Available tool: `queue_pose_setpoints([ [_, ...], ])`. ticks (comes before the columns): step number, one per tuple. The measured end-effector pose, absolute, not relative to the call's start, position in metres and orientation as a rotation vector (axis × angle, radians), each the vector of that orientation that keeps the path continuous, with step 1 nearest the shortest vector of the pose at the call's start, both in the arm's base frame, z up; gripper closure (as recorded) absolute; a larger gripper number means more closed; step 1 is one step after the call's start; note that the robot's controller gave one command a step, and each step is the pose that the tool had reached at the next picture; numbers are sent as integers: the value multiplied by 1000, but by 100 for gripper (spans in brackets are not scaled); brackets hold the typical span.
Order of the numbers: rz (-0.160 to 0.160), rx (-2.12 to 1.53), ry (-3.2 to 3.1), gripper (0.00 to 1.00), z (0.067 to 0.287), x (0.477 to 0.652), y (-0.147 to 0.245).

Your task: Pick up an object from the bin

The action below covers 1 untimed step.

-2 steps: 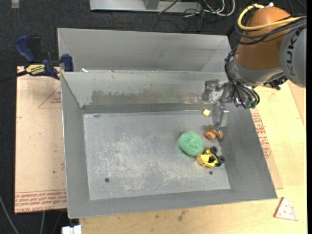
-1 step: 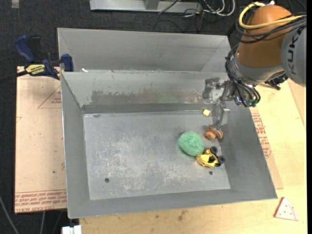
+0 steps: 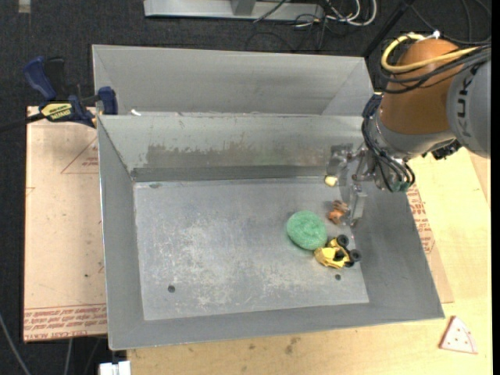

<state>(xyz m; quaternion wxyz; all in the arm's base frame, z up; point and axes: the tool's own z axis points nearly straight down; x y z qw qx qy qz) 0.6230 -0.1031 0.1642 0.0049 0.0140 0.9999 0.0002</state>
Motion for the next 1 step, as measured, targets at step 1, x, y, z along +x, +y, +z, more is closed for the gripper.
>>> queue_pose_setpoints([
  [1, 1, 84, 3138, 0, 106, 581, -109],
])
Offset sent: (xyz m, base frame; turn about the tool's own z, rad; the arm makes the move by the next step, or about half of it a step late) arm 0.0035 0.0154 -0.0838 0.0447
